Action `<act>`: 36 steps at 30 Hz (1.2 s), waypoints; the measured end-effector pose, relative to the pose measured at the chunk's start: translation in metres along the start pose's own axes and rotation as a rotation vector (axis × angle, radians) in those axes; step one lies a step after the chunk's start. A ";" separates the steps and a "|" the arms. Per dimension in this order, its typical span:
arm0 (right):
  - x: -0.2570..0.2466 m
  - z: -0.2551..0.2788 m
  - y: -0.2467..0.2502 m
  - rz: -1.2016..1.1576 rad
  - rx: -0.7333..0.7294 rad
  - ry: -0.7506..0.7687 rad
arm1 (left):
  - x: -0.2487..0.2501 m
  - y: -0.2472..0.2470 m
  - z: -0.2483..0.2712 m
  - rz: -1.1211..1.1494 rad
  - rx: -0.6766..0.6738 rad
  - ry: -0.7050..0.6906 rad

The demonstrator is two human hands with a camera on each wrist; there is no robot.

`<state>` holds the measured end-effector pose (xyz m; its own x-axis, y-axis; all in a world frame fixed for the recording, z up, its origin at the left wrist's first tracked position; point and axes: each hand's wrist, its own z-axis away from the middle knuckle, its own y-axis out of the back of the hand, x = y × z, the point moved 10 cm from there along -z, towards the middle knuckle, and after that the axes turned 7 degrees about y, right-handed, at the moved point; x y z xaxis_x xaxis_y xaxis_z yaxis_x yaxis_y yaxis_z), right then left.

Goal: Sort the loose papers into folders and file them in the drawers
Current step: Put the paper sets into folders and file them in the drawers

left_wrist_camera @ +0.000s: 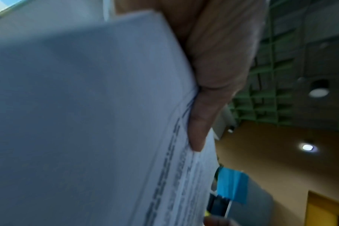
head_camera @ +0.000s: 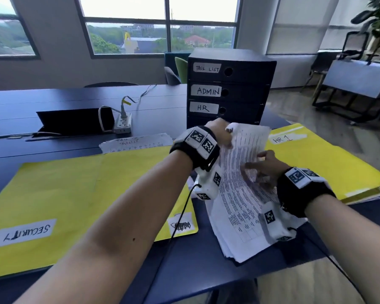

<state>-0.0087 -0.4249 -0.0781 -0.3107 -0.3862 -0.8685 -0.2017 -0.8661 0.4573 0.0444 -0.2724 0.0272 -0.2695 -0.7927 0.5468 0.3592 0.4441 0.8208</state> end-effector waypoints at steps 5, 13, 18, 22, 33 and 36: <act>-0.074 0.021 0.027 -0.318 0.054 0.345 | 0.019 0.089 0.067 0.210 0.135 -0.199; -0.213 0.091 0.015 -0.586 0.046 0.808 | -0.073 0.213 0.141 0.896 0.657 -0.269; -0.240 0.107 -0.024 -0.690 0.100 0.912 | -0.126 0.207 0.150 1.009 0.645 -0.169; -0.228 0.106 -0.064 -0.770 0.086 0.845 | -0.153 0.207 0.169 0.933 0.738 -0.157; -0.188 0.097 -0.131 -0.600 0.035 0.681 | -0.223 0.148 0.171 0.815 0.715 0.055; -0.194 0.093 -0.139 -0.657 -0.018 0.640 | -0.226 0.163 0.174 0.767 0.731 0.092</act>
<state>-0.0069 -0.2004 0.0449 0.4362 0.0886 -0.8955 -0.1393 -0.9765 -0.1645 0.0089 0.0521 0.0660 -0.1190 -0.2094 0.9705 -0.2279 0.9572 0.1786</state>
